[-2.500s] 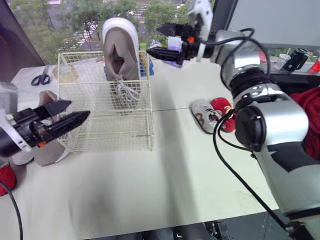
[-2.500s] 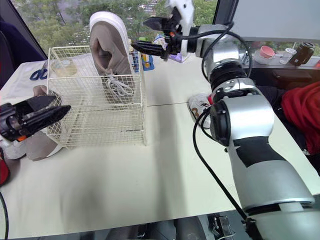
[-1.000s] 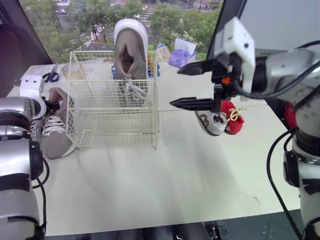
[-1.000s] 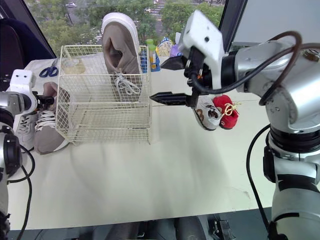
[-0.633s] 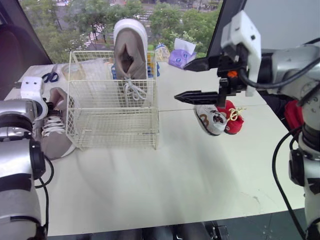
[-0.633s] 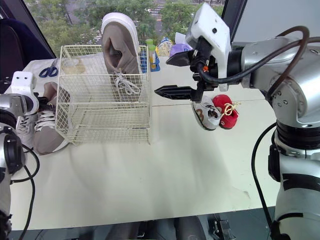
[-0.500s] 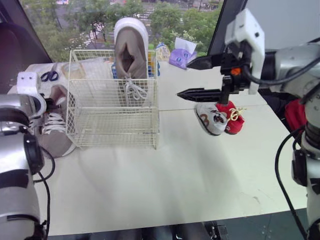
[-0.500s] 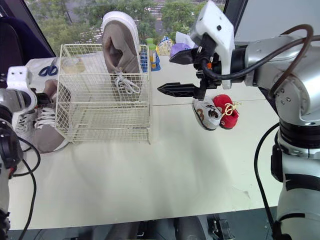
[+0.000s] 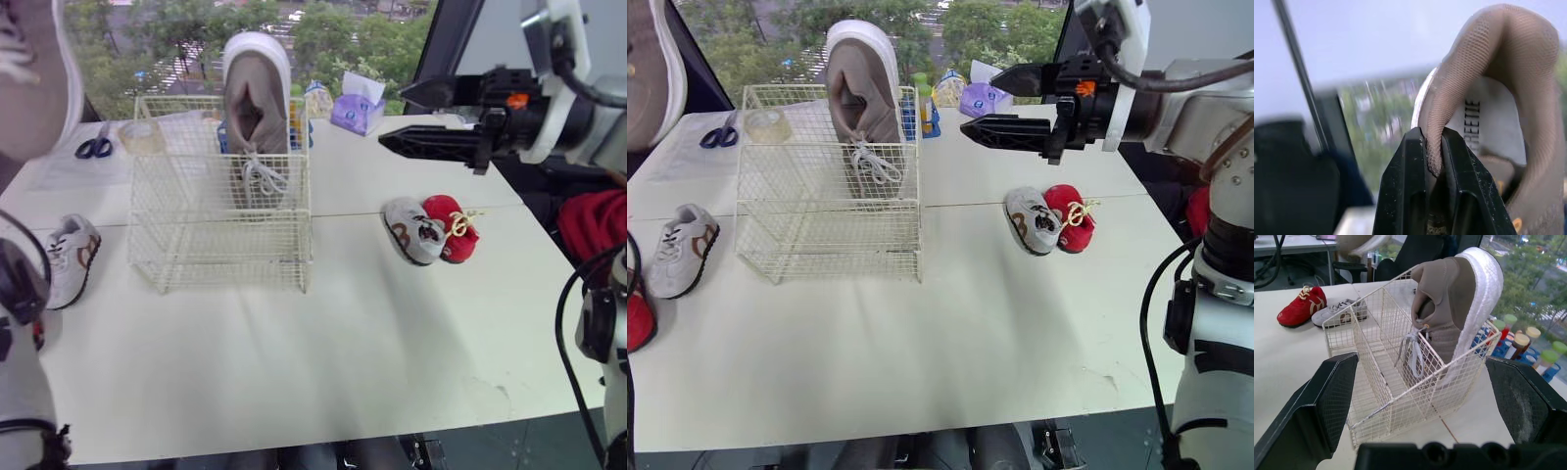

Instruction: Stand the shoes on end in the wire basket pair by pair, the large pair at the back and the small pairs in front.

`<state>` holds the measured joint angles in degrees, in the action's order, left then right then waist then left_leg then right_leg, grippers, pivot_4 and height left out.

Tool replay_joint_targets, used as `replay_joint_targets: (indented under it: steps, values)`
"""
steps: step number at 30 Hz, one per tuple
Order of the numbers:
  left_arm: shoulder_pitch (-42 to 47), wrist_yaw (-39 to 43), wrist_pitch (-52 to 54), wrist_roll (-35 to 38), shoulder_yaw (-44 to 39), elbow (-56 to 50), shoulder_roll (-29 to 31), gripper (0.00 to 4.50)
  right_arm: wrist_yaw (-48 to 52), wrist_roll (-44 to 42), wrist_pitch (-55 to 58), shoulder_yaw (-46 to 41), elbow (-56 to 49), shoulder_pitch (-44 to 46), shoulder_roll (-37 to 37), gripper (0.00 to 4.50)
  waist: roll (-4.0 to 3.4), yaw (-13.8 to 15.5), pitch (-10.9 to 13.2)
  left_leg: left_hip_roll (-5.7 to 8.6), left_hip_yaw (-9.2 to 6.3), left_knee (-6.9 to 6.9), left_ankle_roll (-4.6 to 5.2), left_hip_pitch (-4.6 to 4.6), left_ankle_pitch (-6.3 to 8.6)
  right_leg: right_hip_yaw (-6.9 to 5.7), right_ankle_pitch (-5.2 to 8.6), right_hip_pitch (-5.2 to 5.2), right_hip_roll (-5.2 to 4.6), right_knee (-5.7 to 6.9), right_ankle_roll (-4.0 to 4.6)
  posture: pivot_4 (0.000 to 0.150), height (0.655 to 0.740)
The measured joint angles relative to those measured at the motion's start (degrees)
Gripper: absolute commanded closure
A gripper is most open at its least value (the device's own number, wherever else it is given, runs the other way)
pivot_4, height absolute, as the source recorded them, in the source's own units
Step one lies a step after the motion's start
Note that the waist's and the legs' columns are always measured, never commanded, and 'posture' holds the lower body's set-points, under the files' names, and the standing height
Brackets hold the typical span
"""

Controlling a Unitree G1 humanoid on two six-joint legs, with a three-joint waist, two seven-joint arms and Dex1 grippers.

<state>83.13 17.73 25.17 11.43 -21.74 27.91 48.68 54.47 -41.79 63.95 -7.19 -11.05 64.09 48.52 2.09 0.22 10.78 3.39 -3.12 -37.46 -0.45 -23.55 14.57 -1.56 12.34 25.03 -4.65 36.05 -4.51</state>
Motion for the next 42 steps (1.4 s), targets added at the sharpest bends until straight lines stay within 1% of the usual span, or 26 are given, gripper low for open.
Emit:
replay_joint_targets:
  steps: [2, 4, 5, 8, 10, 13, 17, 24, 29, 36, 42]
  values:
    - [-0.69, -2.01, -5.99, 2.1, -2.16, -4.79, -4.71, 4.47, 0.02, -0.56, -0.74, -0.14, 0.04, -0.1, -0.06, 0.0, 0.0, 0.45, 0.0, 0.01, 0.0, -0.09, 0.02, 0.02, 0.01, 0.01, -0.03, -0.08, -0.01, -0.02, -0.04, 0.15, 0.74]
    - [-3.65, -3.41, -11.67, 3.12, -2.64, -10.59, -9.38, 4.47, -0.34, -0.81, -0.79, -0.41, 0.12, -0.17, 0.04, 0.0, -0.06, 0.63, -0.03, 0.01, 0.01, -0.23, 0.08, 0.06, 0.05, 0.01, -0.04, -0.2, -0.02, -0.02, -0.05, 0.15, 0.74]
    - [-5.4, -4.74, -14.8, 3.31, -2.58, -12.96, -12.76, 4.47, -0.99, -0.78, -0.82, -0.61, 0.21, -0.21, 0.07, 0.0, -0.07, 0.74, -0.04, 0.01, 0.0, -0.35, 0.11, 0.05, 0.07, 0.01, -0.04, -0.26, -0.02, -0.02, -0.05, 0.15, 0.74]
    - [-9.59, -7.86, -19.42, 2.7, -0.58, -14.24, -19.22, 4.47, -2.71, -0.85, -0.82, -1.23, 0.14, -0.38, 0.11, 0.0, -0.07, 0.64, -0.04, 0.02, 0.01, -0.52, 0.17, 0.05, 0.1, 0.02, -0.13, -0.31, 0.0, 0.01, -0.16, 0.15, 0.74]
    - [-12.25, -9.18, -20.68, 2.06, 0.88, -14.25, -21.63, 4.47, -3.38, -1.26, -0.73, -1.54, -0.08, -0.68, 0.48, 0.0, -0.07, 0.43, -0.04, 0.02, 0.02, -0.53, 0.19, 0.05, 0.11, 0.04, -0.17, -0.31, 0.05, -0.01, -0.16, 0.15, 0.74]
    - [-13.79, -10.99, -21.25, 1.63, 1.47, -14.78, -23.28, 4.47, -3.66, -1.74, -0.47, -2.53, -0.11, -1.55, 2.33, 0.0, -0.08, 0.21, -0.03, -0.02, 0.06, -0.5, 0.23, 0.04, 0.14, 0.08, -0.16, -0.25, 0.1, -0.02, -0.15, 0.15, 0.74]
    - [-16.84, -13.54, -22.31, 1.34, 2.11, -18.62, -25.3, 4.47, -4.24, -2.32, -0.08, -3.38, -0.25, -2.25, 4.34, 0.0, -0.09, 0.49, -0.03, -0.02, 0.1, -0.49, 0.28, 0.03, 0.17, 0.12, -0.16, -0.26, 0.08, -0.05, -0.15, 0.15, 0.74]
    - [-22.91, -16.42, -23.42, 0.2, 3.5, -20.24, -29.1, 4.47, -5.69, -3.51, -0.18, -3.88, -1.49, -3.55, 4.46, 0.0, -0.08, 0.63, -0.03, -0.01, 0.08, -0.62, 0.3, 0.06, 0.17, 0.08, -0.17, -0.39, 0.08, -0.05, -0.17, 0.15, 0.74]
    - [-24.86, -16.99, -27.58, -0.93, 5.12, -21.13, -30.89, 4.47, -6.93, -4.64, -0.59, -4.63, -1.75, -3.57, 4.23, 0.0, -0.19, 0.68, -0.09, -0.01, 0.1, -0.62, 0.33, 0.1, 0.19, 0.08, -0.17, -0.42, 0.07, -0.06, -0.17, 0.15, 0.74]
    - [-23.43, -16.68, -31.01, -2.16, 6.5, -17.09, -30.86, 4.47, -7.66, -4.74, -1.02, -4.62, -1.74, -3.58, 4.03, 0.0, -0.19, 0.65, -0.1, -0.02, 0.1, -0.63, 0.34, 0.16, 0.19, 0.05, -0.17, -0.5, 0.1, -0.06, -0.17, 0.15, 0.74]
    - [-16.54, -16.5, -34.06, -2.4, 6.85, -13.44, -28.9, 4.47, -8.13, -4.86, -1.88, -4.61, -1.74, -3.58, 3.67, 0.0, -0.17, 0.59, -0.08, -0.01, 0.11, -0.63, 0.45, 0.09, 0.25, -0.02, -0.17, -0.46, 0.1, -0.17, -0.18, 0.15, 0.74]
